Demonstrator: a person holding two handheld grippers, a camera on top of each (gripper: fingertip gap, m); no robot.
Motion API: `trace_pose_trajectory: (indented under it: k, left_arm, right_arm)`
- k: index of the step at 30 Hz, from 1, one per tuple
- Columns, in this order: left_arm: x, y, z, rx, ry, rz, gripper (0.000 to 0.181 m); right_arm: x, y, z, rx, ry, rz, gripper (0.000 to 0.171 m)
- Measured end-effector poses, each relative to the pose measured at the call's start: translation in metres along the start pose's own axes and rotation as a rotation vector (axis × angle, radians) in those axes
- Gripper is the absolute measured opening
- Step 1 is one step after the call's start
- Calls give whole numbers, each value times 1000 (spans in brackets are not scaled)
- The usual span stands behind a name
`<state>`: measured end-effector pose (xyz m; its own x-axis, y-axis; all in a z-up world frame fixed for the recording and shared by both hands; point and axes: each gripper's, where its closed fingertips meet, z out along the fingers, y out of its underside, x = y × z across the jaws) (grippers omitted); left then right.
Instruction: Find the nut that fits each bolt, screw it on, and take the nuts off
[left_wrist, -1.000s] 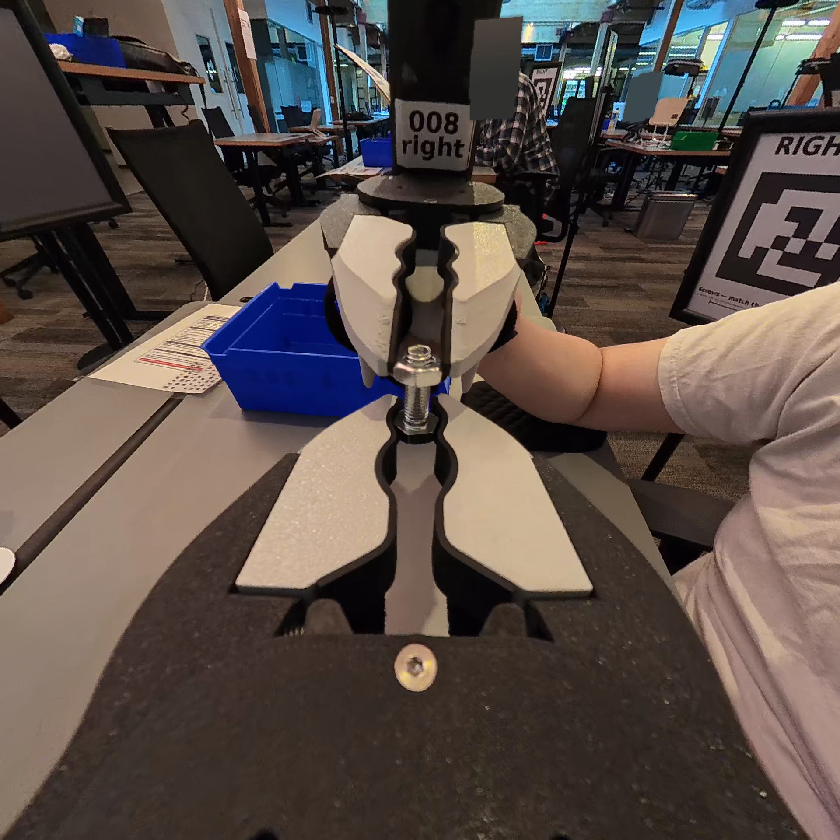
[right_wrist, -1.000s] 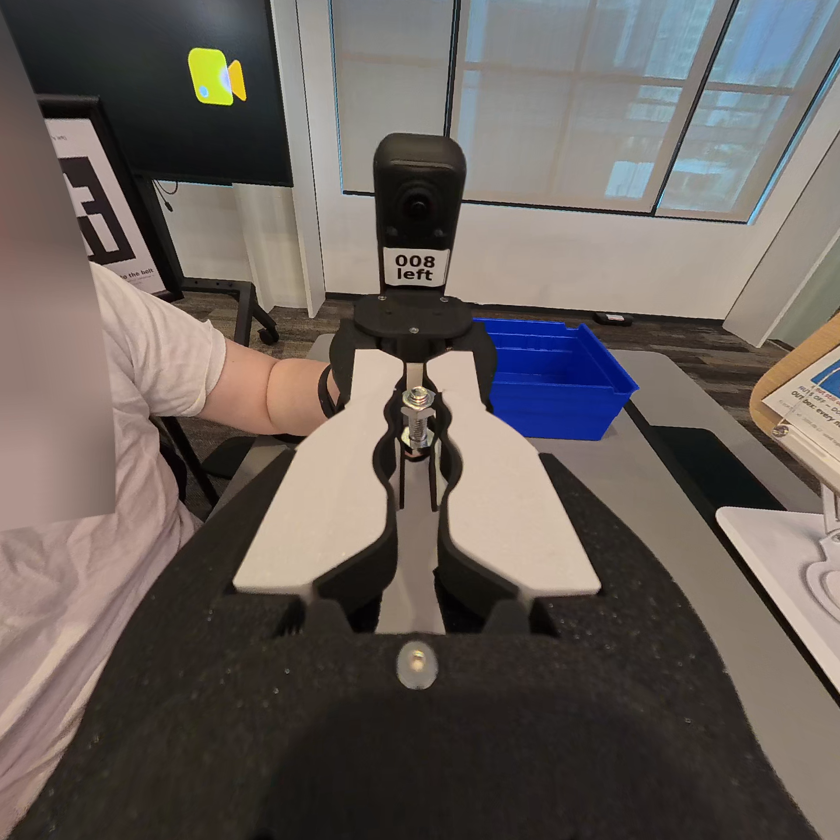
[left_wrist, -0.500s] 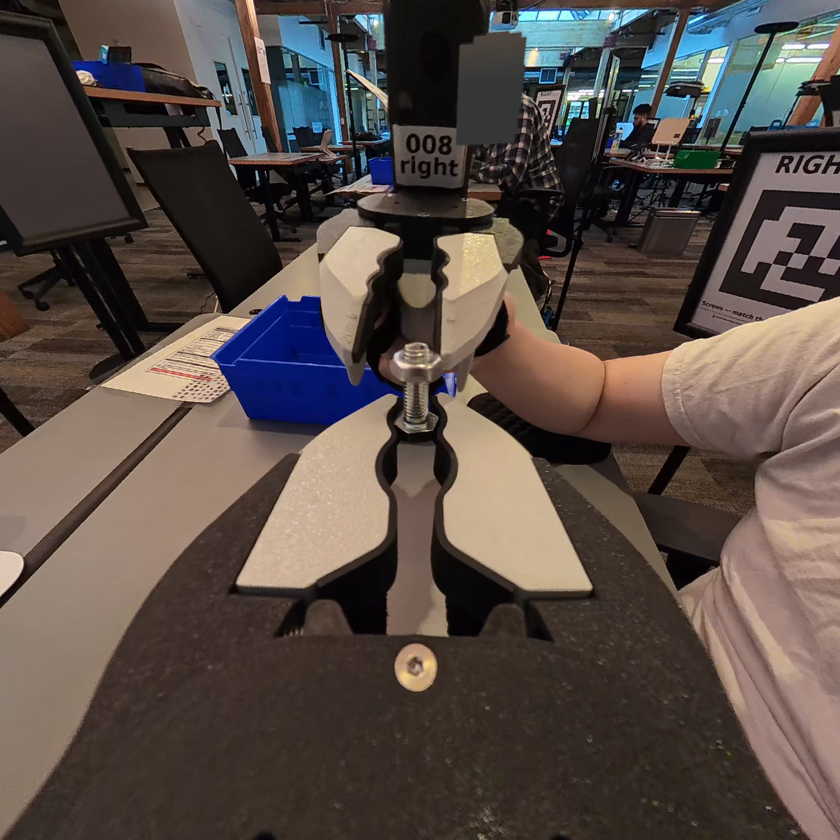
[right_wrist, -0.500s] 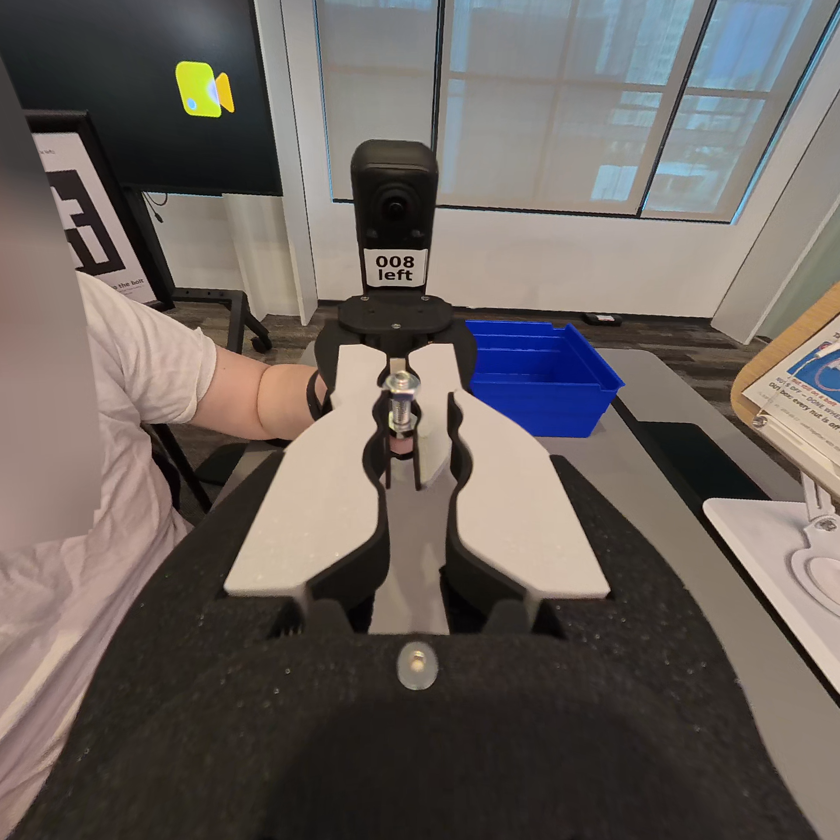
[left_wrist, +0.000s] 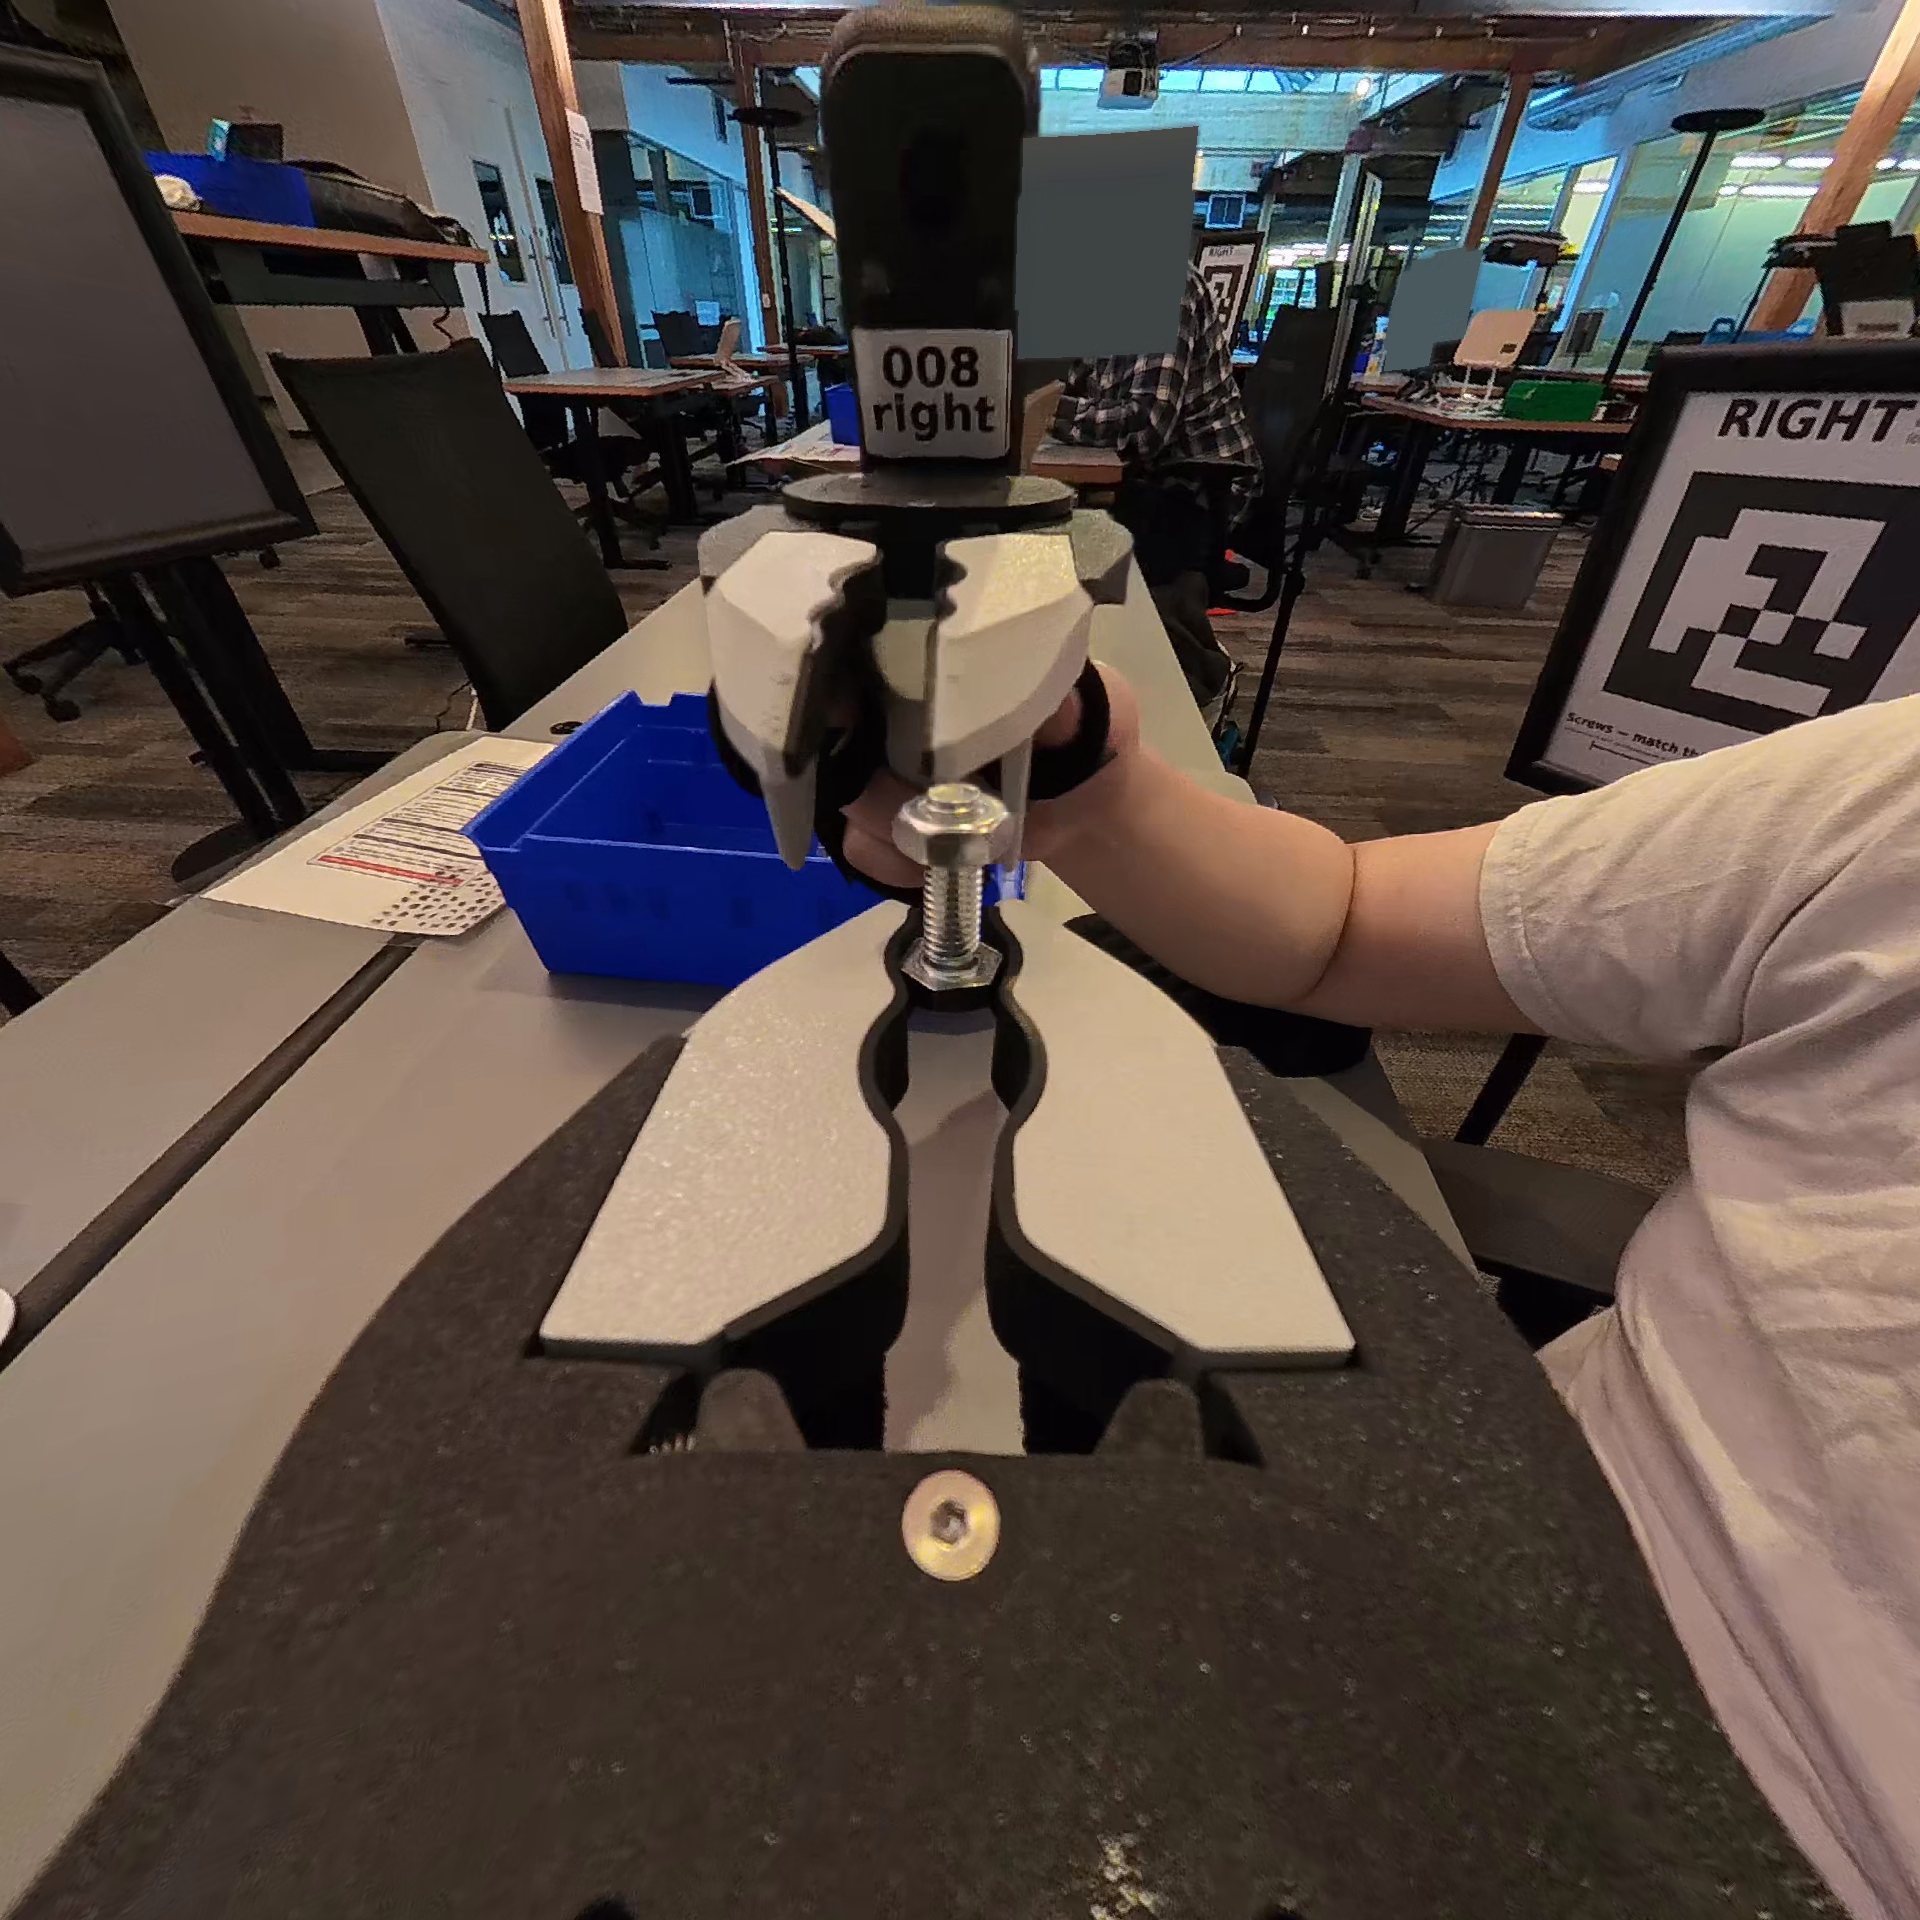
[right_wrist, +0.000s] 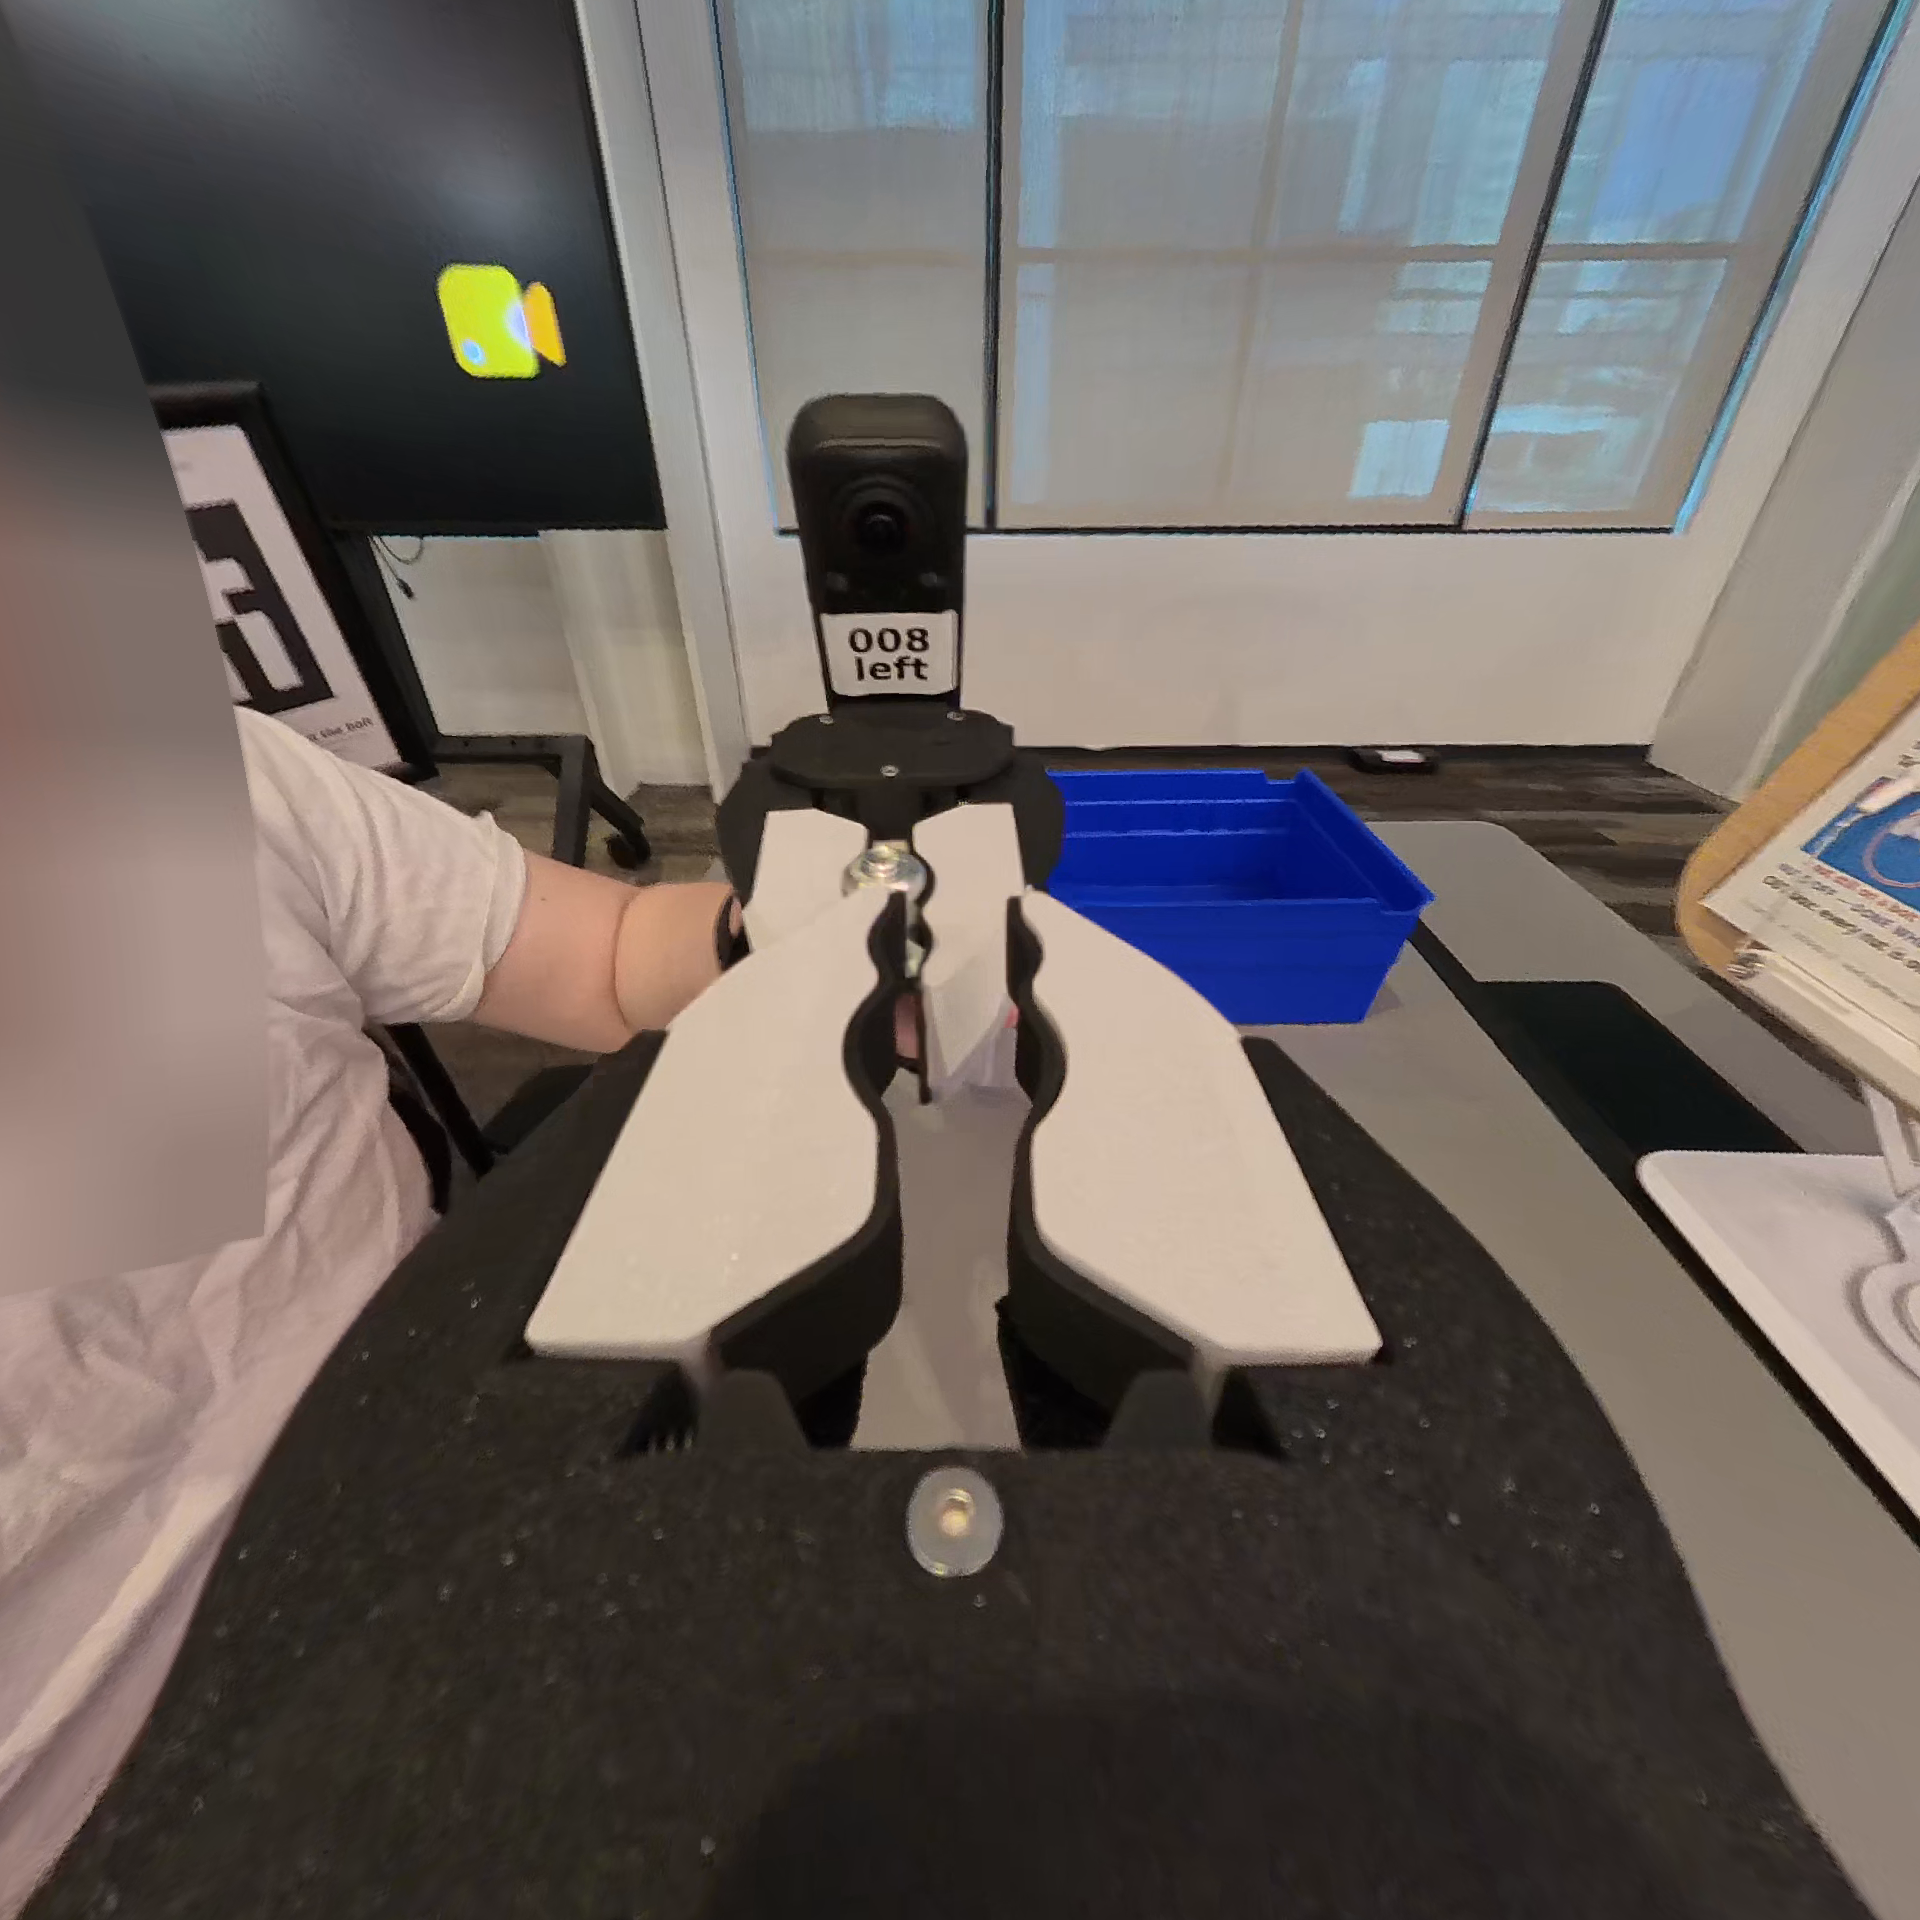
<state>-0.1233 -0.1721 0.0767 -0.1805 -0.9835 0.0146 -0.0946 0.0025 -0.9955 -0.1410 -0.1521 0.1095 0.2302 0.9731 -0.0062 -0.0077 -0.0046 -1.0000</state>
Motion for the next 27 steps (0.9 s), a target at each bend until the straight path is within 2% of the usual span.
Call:
trace_pose_trajectory:
  k: [4,7,11,14,20,24,27]
  left_arm:
    - [0,2,2,-7,5,-3,10]
    - [1,3,3,-14,3,1,10]
    - [1,1,1,-6,6,-1,10]
    - [1,3,2,-19,3,2,10]
    - [6,1,3,-14,14,2,10]
    - [7,-1,1,-7,17,2,10]
    - [6,0,2,-13,13,4,10]
  right_arm:
    - [-15,-1,7,4,-68,2,19]
    - [-11,4,11,-33,-23,-45,21]
    - [1,1,0,-10,3,-3,16]
    - [-4,-3,-1,19,-45,33,16]
    - [-15,2,8,-31,-44,-53,19]
    - [2,-1,-3,4,2,7,14]
    - [-9,-10,-3,55,-71,40,15]
